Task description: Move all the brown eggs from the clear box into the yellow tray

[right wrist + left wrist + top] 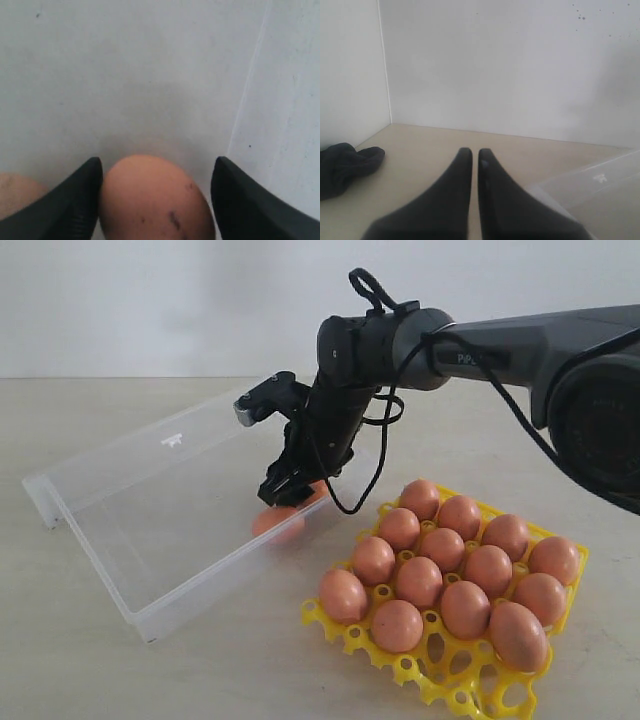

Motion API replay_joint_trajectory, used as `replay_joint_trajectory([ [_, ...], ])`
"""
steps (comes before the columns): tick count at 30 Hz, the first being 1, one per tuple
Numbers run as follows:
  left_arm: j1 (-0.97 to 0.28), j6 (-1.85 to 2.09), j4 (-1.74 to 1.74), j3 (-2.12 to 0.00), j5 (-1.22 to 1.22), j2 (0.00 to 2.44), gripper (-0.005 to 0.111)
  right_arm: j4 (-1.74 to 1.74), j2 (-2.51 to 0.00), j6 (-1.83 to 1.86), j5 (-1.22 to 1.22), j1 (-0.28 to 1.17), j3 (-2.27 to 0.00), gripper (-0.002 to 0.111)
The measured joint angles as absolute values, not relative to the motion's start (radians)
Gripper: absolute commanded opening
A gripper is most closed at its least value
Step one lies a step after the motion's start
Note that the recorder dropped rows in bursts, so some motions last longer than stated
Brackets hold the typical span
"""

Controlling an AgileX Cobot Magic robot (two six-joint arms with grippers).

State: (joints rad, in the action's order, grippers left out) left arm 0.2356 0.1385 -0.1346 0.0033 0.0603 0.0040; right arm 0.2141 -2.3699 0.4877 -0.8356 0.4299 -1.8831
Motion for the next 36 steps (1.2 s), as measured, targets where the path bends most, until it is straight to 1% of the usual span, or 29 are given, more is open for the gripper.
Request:
replay_joint_trajectory([
  [1,0.236,0.138,-0.135,0.003,0.06,0.004,0.004,0.214,-2.371,0.479,-0.836,0.43,-1.883,0.047],
  [2,0.236,0.138,-0.135,0.003,0.06,0.004,0.004,0.214,-2.371,0.47,-0.835,0.43,-1.883,0.038],
  [5,0.236,0.138,-0.135,0.003,0.06,0.004,0.004,0.212,-2.371,0.459,-0.828,0.43,-1.883,0.018],
  [9,0.236,0.138,-0.135,0.003,0.06,0.004,0.004,0.212,-2.371,0.459,-0.828,0.43,-1.883,0.0],
  [18,0.236,0.138,-0.135,0.003,0.06,0.004,0.004,0.203,-2.339,0.437,-0.795,0.43,-1.882,0.0],
  [25,0.236,0.138,-0.135,0.003,0.06,0.004,0.004,0.235,-2.19,0.361,-0.674,0.43,-1.882,0.0],
  [29,0.236,0.138,-0.135,0.003,0.06,0.004,0.004,0.297,-2.096,0.36,-0.656,0.43,-1.87,0.0],
  [31,0.236,0.138,-0.135,0.003,0.06,0.004,0.004,0.347,-2.04,0.386,-0.62,0.43,-1.82,0.0],
  [33,0.236,0.138,-0.135,0.003,0.06,0.004,0.004,0.434,-1.958,0.447,-0.535,0.43,-1.716,0.0],
  [36,0.236,0.138,-0.135,0.003,0.06,0.004,0.004,0.543,-1.809,0.546,-0.348,0.432,-1.5,0.0],
])
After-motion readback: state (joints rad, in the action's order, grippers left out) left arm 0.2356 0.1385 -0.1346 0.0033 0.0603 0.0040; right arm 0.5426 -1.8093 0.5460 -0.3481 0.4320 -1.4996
